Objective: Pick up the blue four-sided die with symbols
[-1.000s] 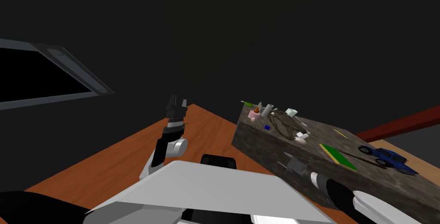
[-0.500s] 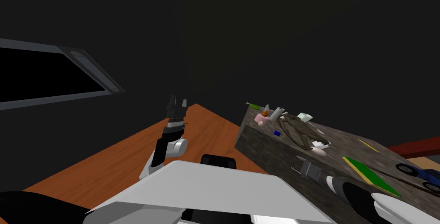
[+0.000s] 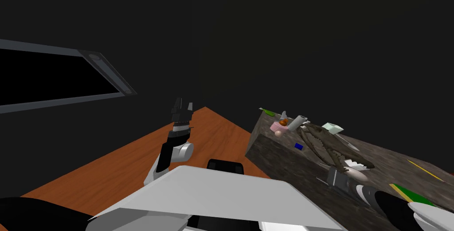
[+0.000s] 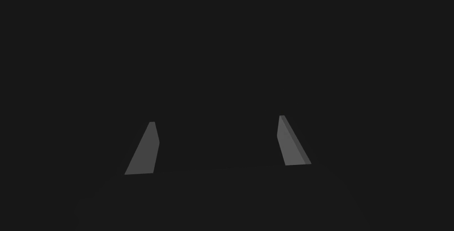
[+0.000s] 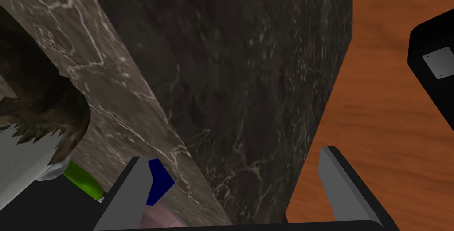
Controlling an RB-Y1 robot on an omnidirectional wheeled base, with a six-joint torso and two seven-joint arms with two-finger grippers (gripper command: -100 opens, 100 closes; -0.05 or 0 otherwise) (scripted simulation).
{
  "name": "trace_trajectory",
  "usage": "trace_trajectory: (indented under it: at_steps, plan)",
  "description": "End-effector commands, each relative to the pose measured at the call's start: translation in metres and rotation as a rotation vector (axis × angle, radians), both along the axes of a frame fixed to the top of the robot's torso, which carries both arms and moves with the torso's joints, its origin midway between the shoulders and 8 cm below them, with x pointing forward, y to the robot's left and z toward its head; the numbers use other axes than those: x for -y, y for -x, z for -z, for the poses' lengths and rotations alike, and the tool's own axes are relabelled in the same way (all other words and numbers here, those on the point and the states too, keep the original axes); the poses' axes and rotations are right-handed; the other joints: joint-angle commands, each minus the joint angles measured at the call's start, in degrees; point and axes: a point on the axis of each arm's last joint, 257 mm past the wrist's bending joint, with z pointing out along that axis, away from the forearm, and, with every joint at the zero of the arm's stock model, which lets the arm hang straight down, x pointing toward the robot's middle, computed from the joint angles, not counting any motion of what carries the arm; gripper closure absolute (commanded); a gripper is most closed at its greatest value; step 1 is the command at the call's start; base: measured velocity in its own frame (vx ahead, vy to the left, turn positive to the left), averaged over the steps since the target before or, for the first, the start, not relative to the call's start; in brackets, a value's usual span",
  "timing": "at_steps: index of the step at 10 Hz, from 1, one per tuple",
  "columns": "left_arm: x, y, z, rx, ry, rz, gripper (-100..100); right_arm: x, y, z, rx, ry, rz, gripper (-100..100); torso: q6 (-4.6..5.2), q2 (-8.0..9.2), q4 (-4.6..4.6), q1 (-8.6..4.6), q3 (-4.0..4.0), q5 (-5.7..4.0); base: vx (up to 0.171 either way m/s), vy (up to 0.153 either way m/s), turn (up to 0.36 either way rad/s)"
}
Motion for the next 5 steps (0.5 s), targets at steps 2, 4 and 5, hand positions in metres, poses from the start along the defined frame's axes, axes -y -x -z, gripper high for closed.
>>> trace_trajectory:
  at_steps: [2,4,5]
  plan:
    - [0.0,0.0,0.0,0.0,0.0,0.0,0,0.04,0.007,-0.019,-0.035,0.098,-0.001,-100,-0.01,-0.08,-0.02,0.08,-0.05,0.02,0.113,0.075,0.167]
    - [0.0,0.0,0.0,0.0,0.0,0.0,0,0.054,0.011,-0.026,-0.048,0.131,0.004,-100,0.0,-0.27,-0.07,0.09,-0.16,0.02,0.113,0.06,0.083]
    - [0.0,0.0,0.0,0.0,0.0,0.0,0,0.065,0.015,-0.032,-0.059,0.155,0.008,-100,0.04,-0.12,-0.04,0.01,-0.08,0.0,0.076,0.039,0.061]
